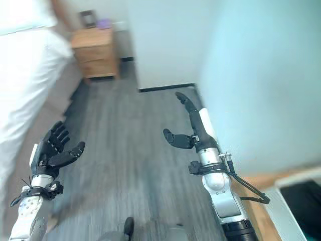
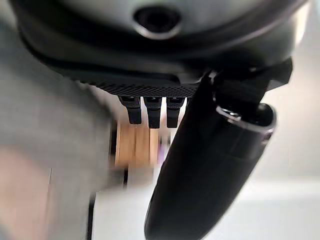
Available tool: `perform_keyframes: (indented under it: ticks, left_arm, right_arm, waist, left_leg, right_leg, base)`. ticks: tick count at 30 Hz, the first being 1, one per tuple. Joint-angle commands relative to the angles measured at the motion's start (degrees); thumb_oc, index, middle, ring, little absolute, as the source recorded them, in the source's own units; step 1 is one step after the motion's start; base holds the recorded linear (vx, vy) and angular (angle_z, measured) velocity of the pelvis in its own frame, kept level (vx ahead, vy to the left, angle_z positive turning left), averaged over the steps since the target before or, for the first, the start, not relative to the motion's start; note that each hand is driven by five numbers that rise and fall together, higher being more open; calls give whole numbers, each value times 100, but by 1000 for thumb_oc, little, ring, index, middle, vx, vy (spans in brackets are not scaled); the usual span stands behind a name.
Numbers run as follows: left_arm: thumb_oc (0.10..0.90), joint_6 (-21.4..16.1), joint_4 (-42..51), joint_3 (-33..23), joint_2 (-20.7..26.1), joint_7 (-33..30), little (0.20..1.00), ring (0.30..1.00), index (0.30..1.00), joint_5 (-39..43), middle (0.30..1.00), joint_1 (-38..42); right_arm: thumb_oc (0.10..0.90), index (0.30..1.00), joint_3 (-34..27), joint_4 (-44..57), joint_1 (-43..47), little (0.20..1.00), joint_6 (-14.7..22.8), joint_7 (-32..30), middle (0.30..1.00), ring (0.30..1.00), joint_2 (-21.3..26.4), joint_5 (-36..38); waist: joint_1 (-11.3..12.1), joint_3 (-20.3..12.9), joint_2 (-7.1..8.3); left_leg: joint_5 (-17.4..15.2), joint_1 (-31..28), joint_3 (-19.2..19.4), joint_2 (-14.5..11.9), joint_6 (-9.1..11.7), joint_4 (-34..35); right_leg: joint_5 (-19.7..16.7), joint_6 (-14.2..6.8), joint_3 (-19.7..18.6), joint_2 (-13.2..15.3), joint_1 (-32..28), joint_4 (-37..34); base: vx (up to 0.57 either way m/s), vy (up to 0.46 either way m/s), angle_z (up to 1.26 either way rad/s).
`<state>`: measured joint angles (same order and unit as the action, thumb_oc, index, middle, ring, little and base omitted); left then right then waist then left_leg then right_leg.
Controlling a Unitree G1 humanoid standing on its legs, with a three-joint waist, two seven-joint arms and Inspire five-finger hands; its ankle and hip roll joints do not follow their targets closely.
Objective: Pick up bed clothes into laundry basket.
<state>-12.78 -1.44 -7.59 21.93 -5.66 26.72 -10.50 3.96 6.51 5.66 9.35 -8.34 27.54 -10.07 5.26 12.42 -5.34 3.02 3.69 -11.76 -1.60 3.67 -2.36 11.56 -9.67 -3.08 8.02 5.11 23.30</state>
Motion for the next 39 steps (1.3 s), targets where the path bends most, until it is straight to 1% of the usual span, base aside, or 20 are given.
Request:
perform_keyframes:
  ticks: [1, 4, 6, 7, 9, 12, 13, 15, 16, 18, 20, 23, 24, 25, 28, 29, 32, 34, 35, 39]
  left_arm:
    - [800, -567, 277, -496, 659, -389, 900, 900, 900, -212, 900, 108]
    - [800, -593, 332, -747, 327, -530, 900, 900, 900, -115, 900, -316]
    - [800, -569, 285, -779, 143, -543, 900, 900, 900, 26, 900, -414]
    - [800, -517, 196, -676, 163, -509, 900, 900, 900, 175, 900, -284]
    - [800, -511, 211, -572, 309, -441, 900, 900, 900, 209, 900, -151]
    - [800, -488, 209, -442, 413, -399, 900, 900, 900, 285, 900, 36]
    - [800, -487, 207, -442, 416, -401, 900, 900, 900, 286, 900, 41]
    - [800, -468, 194, -361, 430, -439, 900, 900, 900, 390, 900, 160]
    - [800, -467, 192, -356, 435, -441, 900, 900, 900, 396, 900, 161]
    - [800, -392, 141, -265, 480, -450, 900, 900, 900, 547, 900, 185]
    - [800, -223, 152, -307, 525, -420, 900, 900, 900, 383, 900, 17]
    - [800, -169, 157, -374, 783, -419, 900, 900, 900, 29, 900, 33]
    - [800, -203, 162, -373, 861, -444, 900, 900, 900, -6, 900, 70]
    - [800, -230, 156, -376, 913, -492, 900, 900, 900, -93, 900, 85]
    - [800, -246, 106, -308, 1070, -595, 900, 900, 900, -286, 900, 279]
    - [800, -249, 98, -296, 1072, -598, 900, 900, 900, -288, 900, 296]
    - [800, -251, 39, -213, 1127, -673, 900, 900, 900, -408, 900, 634]
    - [800, -231, -7, -218, 1116, -719, 900, 900, 900, -504, 900, 773]
    - [800, -246, -27, -213, 1177, -786, 900, 900, 900, -566, 900, 840]
    - [800, -211, -84, -303, 1052, -911, 900, 900, 900, -692, 900, 760]
  right_arm:
    - [800, 900, 122, 326, 1099, 900, 430, -240, 900, 900, 70, 211]
    - [800, 900, 390, 189, 1436, 900, 432, -252, 900, 900, 78, 267]
    - [800, 900, 481, 49, 1482, 900, 412, -256, 900, 900, 166, 264]
    - [800, 900, 491, 8, 1383, 900, 340, -255, 900, 900, 376, 289]
    - [800, 900, 468, 47, 1480, 900, 263, -276, 900, 900, 444, 312]
    - [800, 900, 517, 106, 1621, 900, 249, -261, 900, 900, 409, 324]
    - [800, 900, 518, 100, 1627, 900, 252, -262, 900, 900, 407, 323]
    - [800, 900, 549, 82, 1733, 900, 233, -255, 900, 900, 438, 298]
    - [800, 900, 550, 73, 1735, 900, 235, -257, 900, 900, 438, 299]
    - [800, 900, 489, 58, 1796, 900, 169, -296, 900, 900, 466, 347]
    - [800, 900, 468, 149, 1717, 900, 95, -273, 900, 900, 424, 279]
    - [800, 900, 360, 62, 1670, 900, 25, -351, 900, 900, 346, 61]
    - [800, 900, 308, 94, 1669, 900, 9, -377, 900, 900, 339, 54]
    - [800, 900, 235, 151, 1617, 900, 9, -410, 900, 900, 345, 31]
    - [800, 900, -77, 213, 1333, 900, 25, -497, 900, 900, 463, -3]
    - [800, 900, -90, 216, 1331, 900, 26, -496, 900, 900, 467, -1]
    - [800, 900, -446, 268, 996, 900, 67, -581, 900, 900, 500, 257]
    - [800, 900, -528, 281, 906, 900, 101, -585, 900, 900, 513, 360]
    - [800, 900, -515, 324, 912, 900, 190, -577, 900, 900, 486, 474]
    - [800, 900, -392, 133, 1119, 900, 150, -590, 900, 900, 427, 496]
  waist:
    - [367, -318, 548]
    - [598, -250, 406]
    - [622, -51, 272]
    - [244, 52, 314]
    - [50, 11, 307]
    - [-110, -128, 373]
    - [-142, -110, 370]
    - [-266, -262, 425]
    - [-287, -246, 420]
    - [-419, -435, 419]
    - [-372, -536, 404]
    - [-259, -463, 667]
    - [-278, -397, 758]
    - [-310, -364, 769]
    - [-445, -280, 772]
    - [-434, -284, 764]
    - [-760, -248, 807]
    - [-862, -251, 906]
    - [-841, -257, 955]
    - [-719, -249, 1030]
  left_leg:
    - [215, 285, 79, 68, 119, 736]
    - [422, 575, 30, 134, 234, 716]
    - [584, 884, 565, 74, 337, 590]
    - [335, 713, 2280, -454, 258, 381]
    - [180, 495, 3024, -873, 301, -53]
    - [-97, 3, 3171, -1278, 426, -471]
    - [-109, 8, 3132, -1280, 431, -494]
    - [-220, -448, 3292, -1688, 572, -491]
    - [-224, -466, 3266, -1694, 590, -488]
    - [-16, -815, 3698, -2184, 745, -270]
    - [-186, -892, 3246, -1803, 734, 13]
    - [-548, -957, 2884, -1064, 334, 251]
    - [-497, -911, 2895, -891, 217, 225]
    - [-544, -906, 2786, -814, 143, 236]
    - [-560, -877, 2301, -607, 18, 300]
    - [-540, -851, 2301, -620, 21, 293]
    - [-535, -768, 1606, -319, -113, 305]
    - [-564, -738, 1215, -28, -200, 328]
    - [-619, -684, 1098, 79, -237, 274]
    - [-712, -541, 1087, 105, -214, 38]
  right_leg:
    - [-145, 373, -40, -262, -930, -1747]
    - [-347, 451, 147, -278, -1256, -2650]
    - [-412, 448, 463, -202, -1321, -2801]
    - [-435, 341, 1150, 25, -1206, -2668]
    - [-599, 361, 1716, 162, -1101, -2559]
    - [-680, 433, 2516, 539, -1130, -2350]
    - [-664, 430, 2552, 537, -1159, -2342]
    - [-665, 428, 2909, 801, -1176, -2183]
    - [-636, 423, 2935, 797, -1207, -2164]
    - [-827, 337, 3502, 1195, -1189, -1953]
    - [-934, 204, 3543, 1417, -1271, -1740]
    - [-1990, -250, 3583, 2308, -1244, -814]
    - [-2414, -236, 3488, 2534, -1118, -688]
    - [-2461, -271, 3235, 2554, -1020, -589]
    - [-1888, -122, 2040, 1785, -630, -618]
    - [-1902, -100, 2046, 1771, -612, -627]
    - [-959, 113, 778, 333, -464, -1009]
    - [-826, 273, 98, -292, -375, -1369]
    - [-797, 408, 33, -383, -449, -1593]
    - [-993, 373, 305, -231, -584, -1963]
  base:
    - [-155, -240, 141]
    - [-244, -128, 87]
    - [-452, -3, 110]
    - [-598, 7, 143]
    - [-501, -7, 232]
    - [-255, 43, 187]
    - [-158, 74, 153]
    - [-66, 110, 176]
    - [-80, 157, 163]
    - [-122, 340, 96]
    - [52, 457, 129]
    - [38, 372, 97]
    - [-13, 242, 104]
    - [-40, 210, 111]
    - [66, 173, 100]
    - [80, 96, 126]
    - [176, 129, 144]
    - [137, 109, 154]
    - [38, 22, 169]
    - [4, -60, 58]
